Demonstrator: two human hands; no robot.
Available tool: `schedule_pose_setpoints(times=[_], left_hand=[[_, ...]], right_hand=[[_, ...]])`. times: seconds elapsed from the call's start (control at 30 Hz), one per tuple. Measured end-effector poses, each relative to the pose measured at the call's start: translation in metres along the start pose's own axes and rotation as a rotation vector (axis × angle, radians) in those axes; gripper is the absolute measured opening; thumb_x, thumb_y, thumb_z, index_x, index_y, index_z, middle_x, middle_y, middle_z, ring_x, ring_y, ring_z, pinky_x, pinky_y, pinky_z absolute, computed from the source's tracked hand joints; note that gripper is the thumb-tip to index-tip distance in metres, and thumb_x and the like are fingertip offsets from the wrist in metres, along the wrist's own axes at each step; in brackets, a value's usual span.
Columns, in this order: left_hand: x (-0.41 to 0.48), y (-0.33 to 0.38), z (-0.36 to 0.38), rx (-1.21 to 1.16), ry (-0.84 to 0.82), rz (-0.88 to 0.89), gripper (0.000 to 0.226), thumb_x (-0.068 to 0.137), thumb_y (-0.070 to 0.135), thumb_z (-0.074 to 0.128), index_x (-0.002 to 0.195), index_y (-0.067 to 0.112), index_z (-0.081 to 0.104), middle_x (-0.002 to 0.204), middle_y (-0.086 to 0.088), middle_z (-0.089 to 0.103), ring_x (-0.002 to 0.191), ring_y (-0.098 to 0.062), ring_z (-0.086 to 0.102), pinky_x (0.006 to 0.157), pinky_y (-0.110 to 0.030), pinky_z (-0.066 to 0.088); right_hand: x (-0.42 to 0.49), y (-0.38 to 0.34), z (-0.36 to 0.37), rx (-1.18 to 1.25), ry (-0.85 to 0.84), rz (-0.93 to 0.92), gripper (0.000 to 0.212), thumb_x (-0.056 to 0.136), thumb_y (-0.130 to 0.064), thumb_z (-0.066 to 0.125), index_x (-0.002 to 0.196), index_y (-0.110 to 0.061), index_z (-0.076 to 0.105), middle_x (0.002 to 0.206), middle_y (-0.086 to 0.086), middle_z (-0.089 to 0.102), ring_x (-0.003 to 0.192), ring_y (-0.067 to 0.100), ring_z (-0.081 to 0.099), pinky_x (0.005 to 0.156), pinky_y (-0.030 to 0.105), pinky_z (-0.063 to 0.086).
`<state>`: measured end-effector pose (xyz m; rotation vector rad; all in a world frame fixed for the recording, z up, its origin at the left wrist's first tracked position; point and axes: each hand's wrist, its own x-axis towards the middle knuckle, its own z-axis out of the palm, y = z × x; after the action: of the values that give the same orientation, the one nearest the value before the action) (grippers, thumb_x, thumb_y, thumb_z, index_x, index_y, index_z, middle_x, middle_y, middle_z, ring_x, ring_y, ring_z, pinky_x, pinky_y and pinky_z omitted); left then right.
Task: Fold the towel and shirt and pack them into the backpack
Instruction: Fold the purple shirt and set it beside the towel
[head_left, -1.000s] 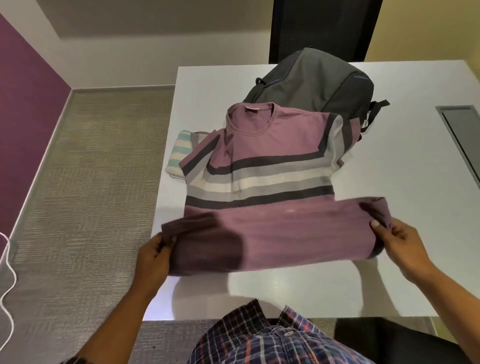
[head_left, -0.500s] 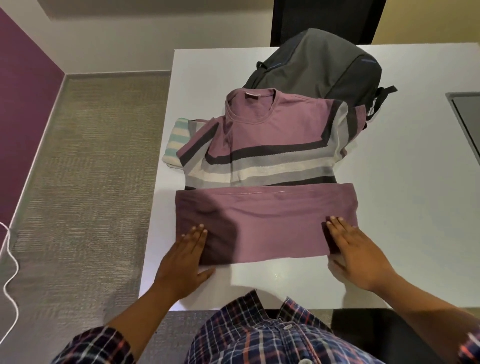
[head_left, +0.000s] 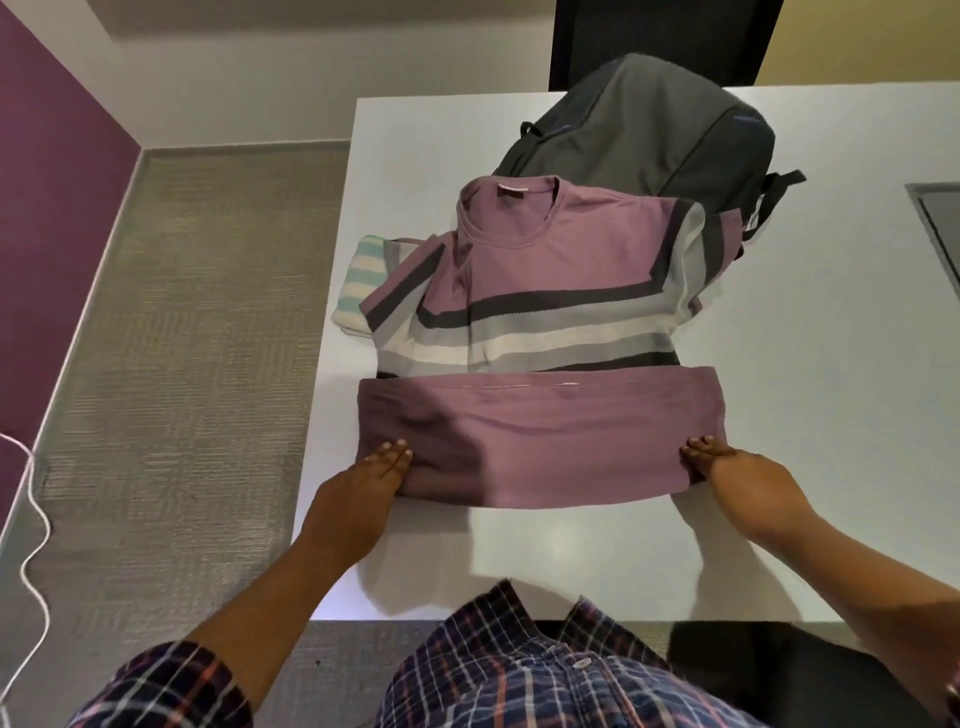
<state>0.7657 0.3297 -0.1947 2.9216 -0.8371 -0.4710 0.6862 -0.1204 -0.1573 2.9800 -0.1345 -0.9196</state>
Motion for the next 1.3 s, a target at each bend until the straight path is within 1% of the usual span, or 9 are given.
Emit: schedule_pose_setpoints(times=[0.07,0.13,0.23,0.5,0.57,0.67,0.8,0.93,1.3], left_hand=[[-0.001,-0.001,-0.014,-0.008,-0.028,0.016,0.052,0.088,0.004,0.042,0.137,0.018,0.053,0.141,-0.001,0.053,0.122,-0.018,0.059,0.088,-0.032,0.054],[-0.009,0.002,-0.033,-0.045,-0.114,-0.026,0.051,0.1,0.012,0.039,0.147,0.03,0.038,0.153,0.008,0.035,0.137,-0.012,0.042,0.107,-0.029,0.039],[-0.027,0.01,-0.062,-0.078,-0.118,-0.087,0.044,0.102,0.025,0.039,0.142,0.043,0.04,0.149,0.013,0.043,0.129,-0.014,0.05,0.104,-0.025,0.039],[-0.056,0.026,-0.078,-0.095,-0.385,-0.11,0.037,0.1,0.029,0.04,0.128,0.047,0.055,0.122,0.009,0.063,0.104,-0.011,0.06,0.081,-0.02,0.044],[-0.059,0.029,-0.08,-0.131,-0.503,-0.106,0.029,0.096,0.024,0.045,0.1,0.041,0.067,0.092,0.011,0.061,0.081,-0.009,0.057,0.065,-0.019,0.04],[-0.06,0.029,-0.082,-0.183,-0.617,-0.134,0.031,0.089,0.02,0.05,0.062,0.035,0.052,0.072,0.012,0.051,0.066,-0.007,0.05,0.057,-0.02,0.037],[-0.058,0.032,-0.087,-0.324,-0.755,-0.165,0.024,0.083,0.013,0.052,0.064,0.026,0.06,0.063,0.01,0.057,0.056,-0.003,0.053,0.055,-0.018,0.041],[-0.058,0.03,-0.091,-0.513,-0.913,-0.186,0.022,0.075,0.007,0.05,0.072,0.014,0.071,0.069,-0.003,0.069,0.06,-0.008,0.063,0.067,-0.028,0.057],[-0.01,0.012,-0.091,-0.444,-0.39,-0.221,0.021,0.088,0.012,0.056,0.094,0.027,0.068,0.091,0.005,0.067,0.081,-0.005,0.061,0.064,-0.018,0.043]], right_hand=[[-0.008,0.001,-0.015,-0.007,-0.041,-0.078,0.045,0.102,-0.046,0.028,0.137,-0.027,0.051,0.113,0.002,0.06,0.097,0.016,0.059,0.084,0.025,0.043],[-0.019,-0.001,-0.033,-0.083,-0.019,-0.182,0.028,0.102,-0.044,0.033,0.114,-0.035,0.056,0.091,-0.005,0.053,0.078,0.01,0.053,0.068,0.015,0.036],[-0.038,-0.003,-0.058,-0.004,-0.138,-0.047,0.035,0.104,-0.025,0.039,0.072,-0.037,0.03,0.074,-0.016,0.034,0.064,-0.001,0.038,0.052,0.013,0.031],[-0.075,-0.004,-0.061,-0.074,-0.409,-0.103,0.032,0.099,-0.028,0.05,0.074,-0.039,0.035,0.082,-0.018,0.05,0.071,0.002,0.048,0.066,0.014,0.04],[-0.077,-0.004,-0.057,-0.061,-0.469,-0.114,0.034,0.095,-0.027,0.058,0.072,-0.042,0.038,0.079,-0.019,0.051,0.072,0.001,0.051,0.067,0.014,0.041],[-0.082,-0.005,-0.052,-0.042,-0.556,-0.09,0.033,0.092,-0.019,0.061,0.076,-0.044,0.045,0.086,-0.018,0.058,0.081,0.001,0.057,0.082,0.02,0.05],[-0.08,-0.002,-0.044,-0.031,-0.699,-0.089,0.016,0.09,-0.016,0.062,0.097,-0.031,0.062,0.099,-0.009,0.065,0.092,0.008,0.063,0.089,0.027,0.055],[-0.082,-0.007,-0.05,0.005,-0.794,-0.09,0.018,0.09,-0.013,0.061,0.086,-0.031,0.059,0.092,-0.011,0.064,0.087,0.003,0.06,0.076,0.019,0.052],[-0.051,0.027,-0.082,0.221,-0.448,-0.003,0.009,0.087,-0.011,0.062,0.087,-0.018,0.067,0.088,-0.002,0.07,0.086,0.014,0.067,0.082,0.033,0.057]])
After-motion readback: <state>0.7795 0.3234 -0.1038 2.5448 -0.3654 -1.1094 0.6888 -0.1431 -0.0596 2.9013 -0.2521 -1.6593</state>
